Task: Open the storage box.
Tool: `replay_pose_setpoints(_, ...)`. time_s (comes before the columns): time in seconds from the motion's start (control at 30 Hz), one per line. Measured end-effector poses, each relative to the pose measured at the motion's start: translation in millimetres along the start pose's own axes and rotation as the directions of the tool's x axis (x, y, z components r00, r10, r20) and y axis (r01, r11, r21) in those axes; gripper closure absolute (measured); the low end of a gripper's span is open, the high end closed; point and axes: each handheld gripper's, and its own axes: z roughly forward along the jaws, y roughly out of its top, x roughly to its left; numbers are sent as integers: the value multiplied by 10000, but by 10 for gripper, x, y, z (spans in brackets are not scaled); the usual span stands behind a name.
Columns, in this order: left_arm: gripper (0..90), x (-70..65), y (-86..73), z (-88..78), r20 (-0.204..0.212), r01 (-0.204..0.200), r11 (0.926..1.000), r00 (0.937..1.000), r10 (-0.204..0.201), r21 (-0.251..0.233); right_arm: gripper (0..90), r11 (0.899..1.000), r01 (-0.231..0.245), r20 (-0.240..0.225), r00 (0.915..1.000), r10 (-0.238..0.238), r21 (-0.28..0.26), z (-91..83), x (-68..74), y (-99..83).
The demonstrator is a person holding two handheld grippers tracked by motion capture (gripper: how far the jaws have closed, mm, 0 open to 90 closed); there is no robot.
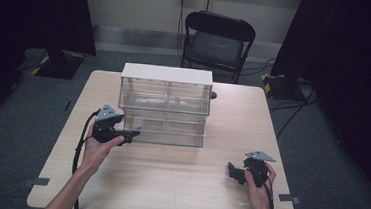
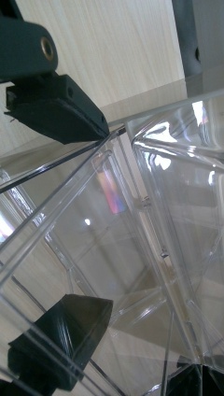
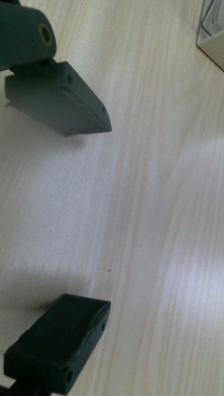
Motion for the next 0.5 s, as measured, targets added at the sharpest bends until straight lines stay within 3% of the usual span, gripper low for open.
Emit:
replay_pose_setpoints(0.17, 158, 0, 7, -19, -202, -93, 9999, 9998, 91, -75, 118, 10000, -1, -2, 10000, 1, 0, 0, 0, 0)
replay_pose_setpoints(0.2, 157, -3, 12, -29, -200, 108, 9997, 9997, -112, -208, 117, 10000, -2, -3, 10000, 2, 2, 0, 0, 0)
replay_pose_setpoints(0.27, 156, 11, 24, -38, -252, -29, 9999, 9997, 25, -163, 118, 10000, 0, -2, 10000, 0, 0, 0, 0, 0)
replay_pose_setpoints(0.3, 155, 8, 28, -36, -203, 93, 9997, 9997, -98, -233, 117, 10000, -2, -2, 10000, 2, 2, 0, 0, 0)
replay_pose_setpoints(0.5, 156, 19, 72, -59, -232, -120, 9995, 9997, 113, -298, 118, 10000, -1, -3, 10000, 1, 2, 0, 0, 0)
